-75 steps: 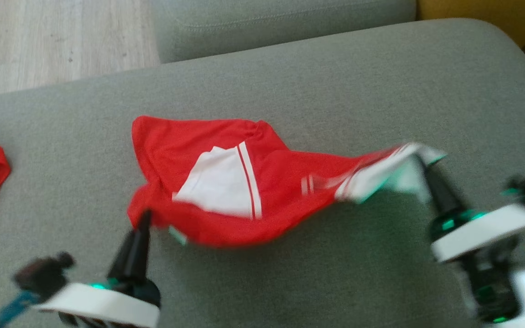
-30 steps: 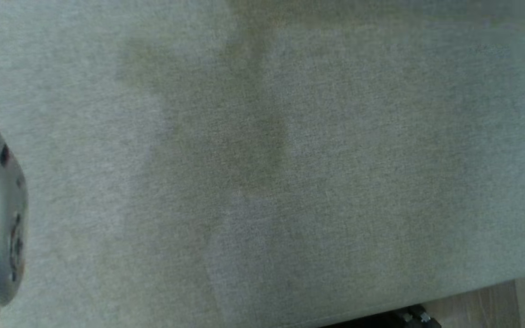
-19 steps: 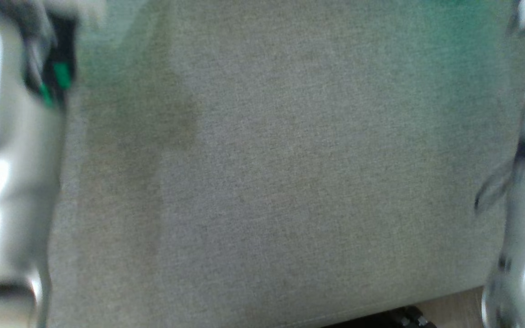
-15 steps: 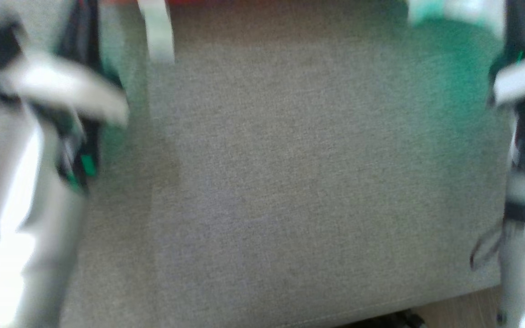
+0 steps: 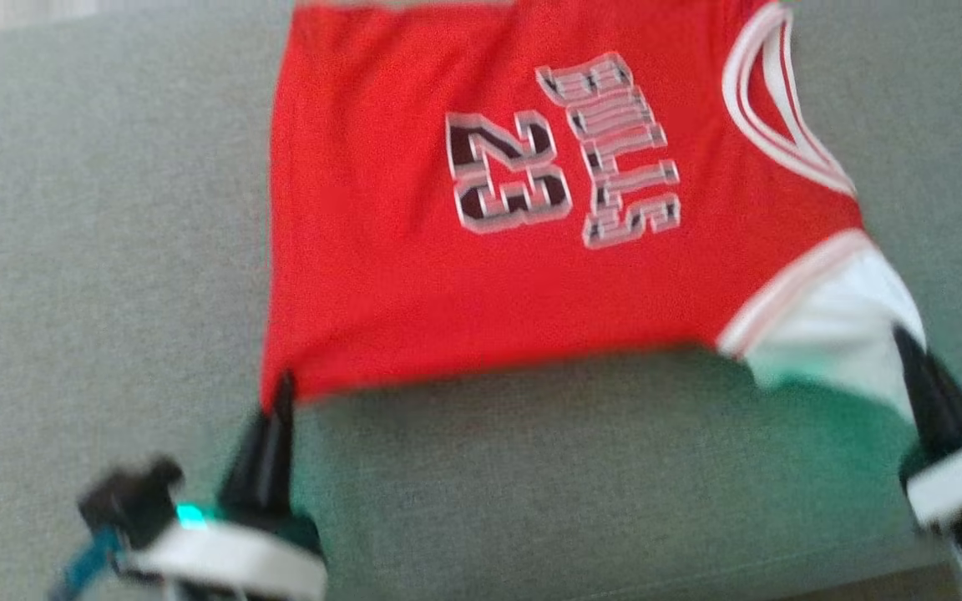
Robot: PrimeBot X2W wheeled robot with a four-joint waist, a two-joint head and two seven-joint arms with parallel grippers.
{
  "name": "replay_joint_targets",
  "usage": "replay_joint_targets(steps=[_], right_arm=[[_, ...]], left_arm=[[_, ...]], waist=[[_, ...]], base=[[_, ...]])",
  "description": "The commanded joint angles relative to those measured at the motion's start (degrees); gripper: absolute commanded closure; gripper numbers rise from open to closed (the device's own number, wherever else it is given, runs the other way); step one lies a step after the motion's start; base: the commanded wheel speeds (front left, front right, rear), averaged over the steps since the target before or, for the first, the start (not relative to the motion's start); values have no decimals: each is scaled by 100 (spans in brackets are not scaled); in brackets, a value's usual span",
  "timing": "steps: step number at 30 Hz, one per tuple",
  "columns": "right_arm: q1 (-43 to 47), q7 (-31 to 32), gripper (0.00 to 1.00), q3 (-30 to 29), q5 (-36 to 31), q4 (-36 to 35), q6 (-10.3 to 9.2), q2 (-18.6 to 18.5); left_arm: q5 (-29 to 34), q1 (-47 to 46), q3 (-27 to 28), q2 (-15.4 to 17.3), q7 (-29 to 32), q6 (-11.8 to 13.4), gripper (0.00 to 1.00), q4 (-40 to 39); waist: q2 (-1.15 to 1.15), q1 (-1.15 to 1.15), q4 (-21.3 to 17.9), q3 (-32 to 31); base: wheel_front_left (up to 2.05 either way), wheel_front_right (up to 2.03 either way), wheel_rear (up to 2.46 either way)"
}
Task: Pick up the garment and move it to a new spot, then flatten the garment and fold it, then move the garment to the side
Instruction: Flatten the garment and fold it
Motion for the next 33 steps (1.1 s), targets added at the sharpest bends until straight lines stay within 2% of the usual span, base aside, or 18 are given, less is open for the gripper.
replay_joint_targets(steps=[1,5,9,13,14,20,27,28,29,30,31,32,33], right_arm=[[191,129,100,-50,-20,-376,-4,-52],[877,467,100,-46,-23,-799,-4,55],[723,627,100,-76,-75,-796,-4,138],[59,947,100,-84,-180,-559,-4,178],[-352,1172,100,-72,-306,-412,-4,184],[-1542,1878,100,8,-587,85,-4,182],[-2551,2054,100,166,-829,590,-4,81],[-2690,1999,90,198,-837,668,-4,59],[-2807,1922,33,217,-847,754,-4,42],[-2893,1862,0,226,-888,857,-4,18],[-2961,1785,0,259,-929,940,-4,-25],[-3008,1684,0,277,-955,1010,-4,-62],[-3029,1591,0,287,-951,1070,-4,-86]], left_arm=[[7,223,114,28,-41,110,100,-398],[-152,906,-35,-17,105,254,100,-1008],[-255,895,-56,163,463,255,100,-1250],[-338,299,-54,287,959,232,100,-1253],[-444,-89,2,298,1209,249,100,-1197],[-665,-1253,72,382,2032,331,100,-819],[-542,-2069,-49,473,2563,400,100,-230],[-502,-2158,-68,488,2603,411,100,-141],[-472,-2230,-73,498,2625,426,100,-62],[-443,-2291,-46,497,2606,462,100,12],[-421,-2343,-8,487,2570,508,84,77],[-412,-2381,18,468,2536,540,62,127],[-412,-2402,40,451,2498,554,16,154]], waist=[[-1,3,30,-93],[-1,3,20,-95],[-1,3,-48,-73],[-1,3,-75,23],[-1,3,-71,82],[-1,3,-36,284],[-1,3,-26,468],[-1,3,-28,491],[-1,3,-33,513],[-1,3,-38,528],[-1,3,-39,543],[-1,3,-34,557],[-1,3,-32,564]], base=[[0,0,0],[0,0,0],[0,0,0],[0,0,0],[0,0,0],[0,0,0],[0,0,0],[0,0,0],[0,0,0],[0,0,0],[0,0,0],[0,0,0],[0,0,0]])
